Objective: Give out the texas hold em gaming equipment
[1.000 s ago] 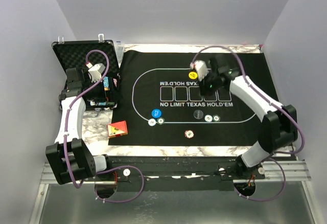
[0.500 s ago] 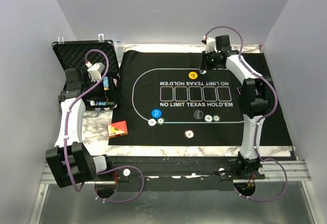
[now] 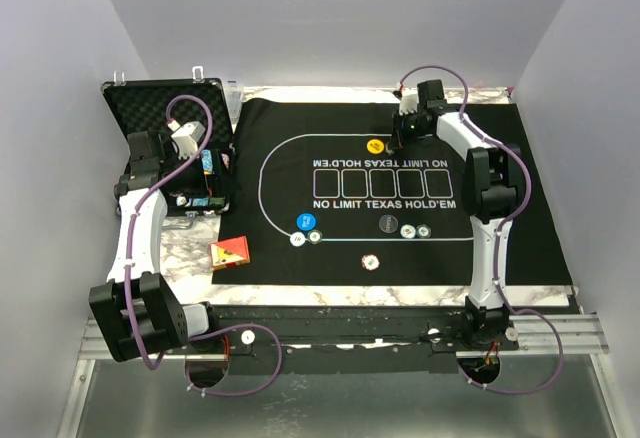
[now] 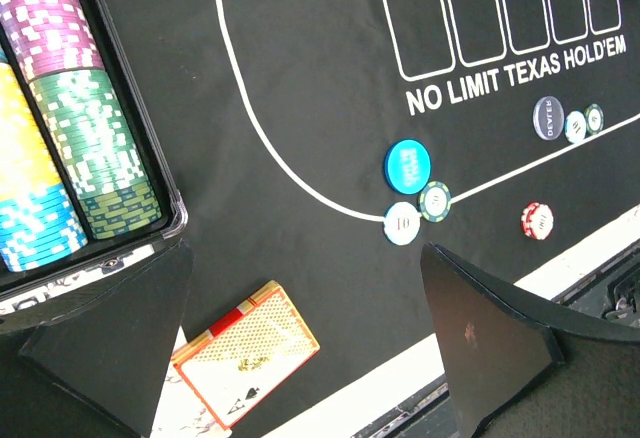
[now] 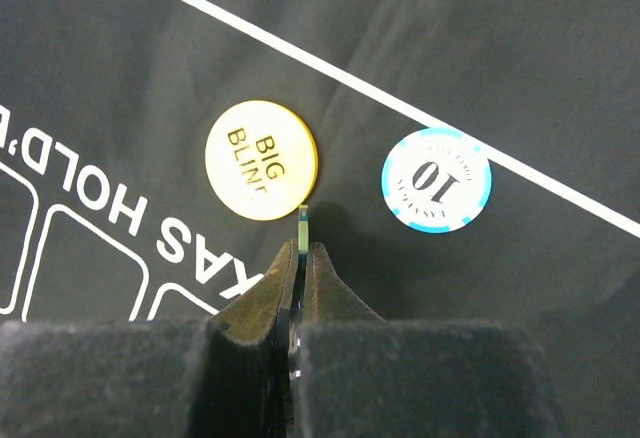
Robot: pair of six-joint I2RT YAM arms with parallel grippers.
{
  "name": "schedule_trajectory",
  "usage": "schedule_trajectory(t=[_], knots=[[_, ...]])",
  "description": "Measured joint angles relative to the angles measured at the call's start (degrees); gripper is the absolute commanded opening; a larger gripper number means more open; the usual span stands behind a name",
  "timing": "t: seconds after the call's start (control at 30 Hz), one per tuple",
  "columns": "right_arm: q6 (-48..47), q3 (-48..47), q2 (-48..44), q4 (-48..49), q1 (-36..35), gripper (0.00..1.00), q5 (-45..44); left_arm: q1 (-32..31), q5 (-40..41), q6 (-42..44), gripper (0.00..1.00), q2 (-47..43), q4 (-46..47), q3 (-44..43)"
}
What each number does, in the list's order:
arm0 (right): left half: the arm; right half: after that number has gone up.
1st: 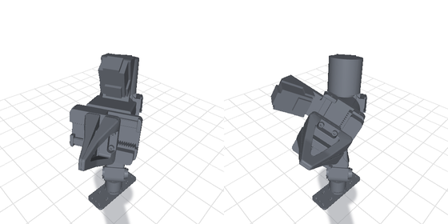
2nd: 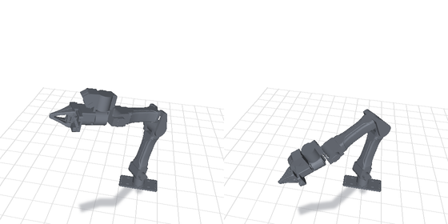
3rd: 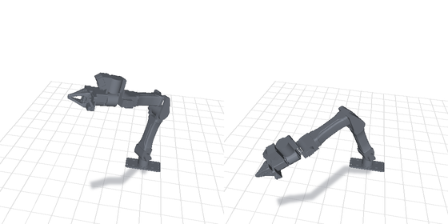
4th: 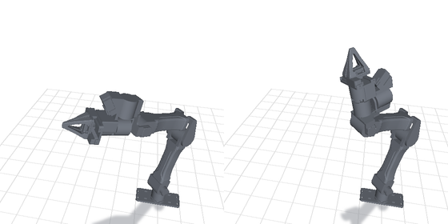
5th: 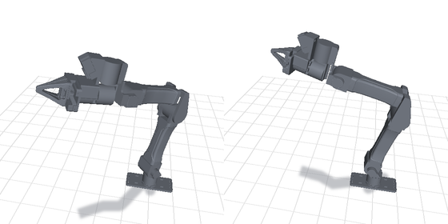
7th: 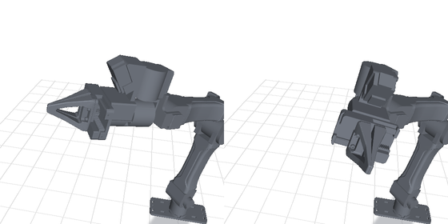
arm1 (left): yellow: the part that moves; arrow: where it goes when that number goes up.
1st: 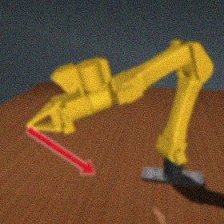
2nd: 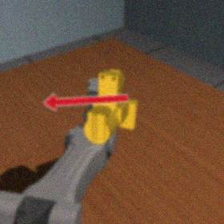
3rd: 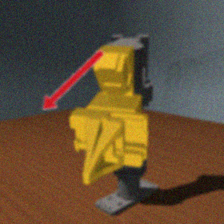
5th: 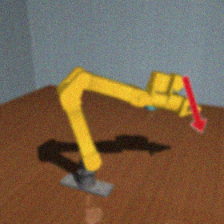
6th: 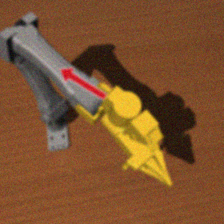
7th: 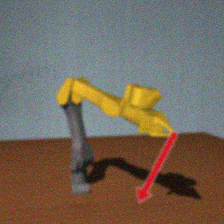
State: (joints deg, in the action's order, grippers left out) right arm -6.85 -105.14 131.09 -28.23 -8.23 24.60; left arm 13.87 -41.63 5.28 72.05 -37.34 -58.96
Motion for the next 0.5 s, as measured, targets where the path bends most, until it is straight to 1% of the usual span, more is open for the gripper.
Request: schedule_trajectory(t=[0.1,0.2,0.37,0.47,0.5], knots=[[0.4,-0.6,0.3,-0.1,0.3,0.11,0.1,0.0,0.0,-0.1,0.99,0.2,0.0,-0.2],[0.5,-0.7,0.5,-0.4,0.5,0.24,0.1,0.0,-0.1,-0.1,0.99,0.2,0.0,-0.3],[0.0,-0.7,0.5,-1.6,0.8,0.49,-0.2,0.0,-0.2,-0.2,0.99,0.2,0.0,-0.3],[-0.6,-0.7,0.5,-1.9,1.0,0.55,-0.6,0.0,-0.2,-0.2,0.99,0.2,0.0,-0.3],[-0.8,-0.7,0.5,-2.1,1.0,0.59,-0.9,0.0,-0.2,-0.2,0.99,0.2,0.0,-0.3]])
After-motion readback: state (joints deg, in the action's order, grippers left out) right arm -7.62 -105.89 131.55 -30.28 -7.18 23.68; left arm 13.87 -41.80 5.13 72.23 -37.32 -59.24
